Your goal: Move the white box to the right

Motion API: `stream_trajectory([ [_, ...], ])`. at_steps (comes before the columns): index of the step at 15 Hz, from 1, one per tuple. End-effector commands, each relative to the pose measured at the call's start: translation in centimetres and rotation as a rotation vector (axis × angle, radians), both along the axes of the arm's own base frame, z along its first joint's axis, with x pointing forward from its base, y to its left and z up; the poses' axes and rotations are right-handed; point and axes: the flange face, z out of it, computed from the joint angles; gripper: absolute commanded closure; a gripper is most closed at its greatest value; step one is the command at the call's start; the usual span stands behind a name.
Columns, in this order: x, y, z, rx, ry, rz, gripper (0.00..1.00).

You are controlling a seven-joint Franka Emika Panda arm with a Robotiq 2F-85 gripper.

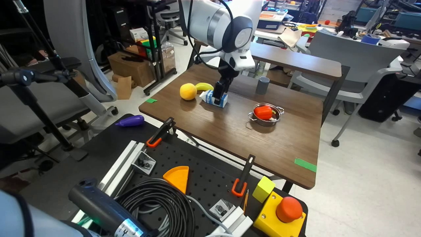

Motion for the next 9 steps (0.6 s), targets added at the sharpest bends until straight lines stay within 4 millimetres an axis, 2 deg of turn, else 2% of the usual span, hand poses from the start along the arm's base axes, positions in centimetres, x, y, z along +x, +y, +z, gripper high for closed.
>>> stream_trajectory([
  [1,1.0,0.6,-0.3,-0.048,0.01,0.013,0.35],
  [5,1.2,0.7,-0.3,-0.069,0.01,0.025,0.66],
  [7,0.5,1.0,1.0,-0.045,0.022,0.036,0.8],
  [9,-0.8,1.0,3.2,-0.038,0.02,0.066,0.81],
])
